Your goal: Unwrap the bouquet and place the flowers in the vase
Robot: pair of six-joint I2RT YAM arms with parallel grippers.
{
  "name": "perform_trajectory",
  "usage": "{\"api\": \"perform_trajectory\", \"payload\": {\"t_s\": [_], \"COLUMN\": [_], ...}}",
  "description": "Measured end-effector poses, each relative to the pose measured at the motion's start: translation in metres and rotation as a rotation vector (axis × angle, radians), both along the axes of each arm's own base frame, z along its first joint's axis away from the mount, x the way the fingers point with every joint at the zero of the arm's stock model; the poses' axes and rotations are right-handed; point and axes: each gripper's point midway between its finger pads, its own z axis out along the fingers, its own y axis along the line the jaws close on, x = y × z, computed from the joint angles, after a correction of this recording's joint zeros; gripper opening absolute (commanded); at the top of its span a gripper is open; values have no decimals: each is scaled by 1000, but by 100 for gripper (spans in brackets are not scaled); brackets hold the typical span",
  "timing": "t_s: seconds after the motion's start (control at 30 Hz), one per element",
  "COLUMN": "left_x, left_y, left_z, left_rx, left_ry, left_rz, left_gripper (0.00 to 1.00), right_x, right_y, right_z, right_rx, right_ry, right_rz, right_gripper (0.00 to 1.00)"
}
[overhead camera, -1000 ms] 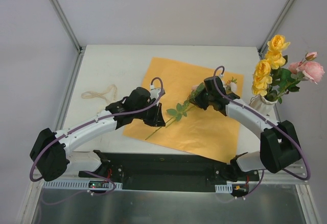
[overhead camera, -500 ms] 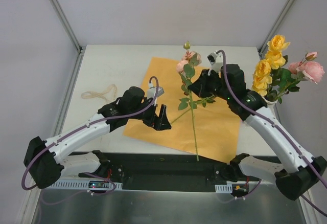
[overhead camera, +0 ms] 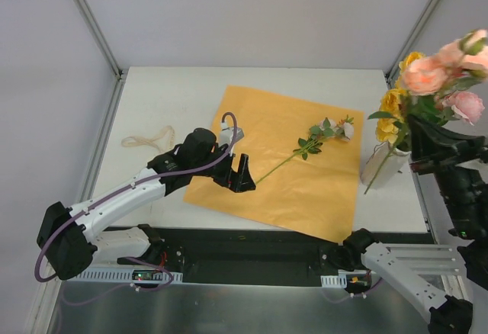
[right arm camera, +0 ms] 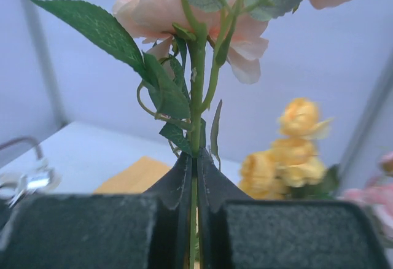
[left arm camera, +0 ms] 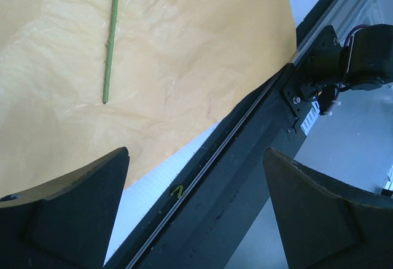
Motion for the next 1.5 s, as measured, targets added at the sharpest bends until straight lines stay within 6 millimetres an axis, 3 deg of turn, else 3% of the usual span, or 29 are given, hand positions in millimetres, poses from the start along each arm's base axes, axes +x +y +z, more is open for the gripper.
{"api": "perform_trajectory", "payload": {"t_s": [0.1, 0.3, 0.4, 0.57, 0.8, 1.0, 1.33, 1.5], "left_x": [1, 2, 2, 2, 1, 1, 0, -2], "left_y": [-1, -4, -4, -4, -3, -3, -3, -4], "left_z": [-2, 2, 2, 3, 9, 10, 10, 11], "left_rx": [4, -6, -7, -8, -23, -26, -28, -34], "left_ry": [5, 0, 0, -1, -17, -20, -17, -12], "left_rz": [-1, -6, -6, -6, -6, -6, -10, -21], "left_gripper": [90, 90, 90, 90, 90, 90, 90, 90], "right_x": [-10, -3, 14, 47, 83, 97, 102, 100], "right_y": [-41, -82, -86, -73, -57, -83, -114, -119], "right_z": [28, 62, 66, 68, 60, 43, 2, 4], "right_rx": [14, -59, -106, -181, -262, -271, -187, -137], "right_ry": [-98, -187, -208, -231, -257, -235, -184, -190], "right_rz": [-170, -426, -524, -588, -641, -762, -832, -830], "right_gripper": [0, 0, 0, 0, 1, 0, 0, 0]}}
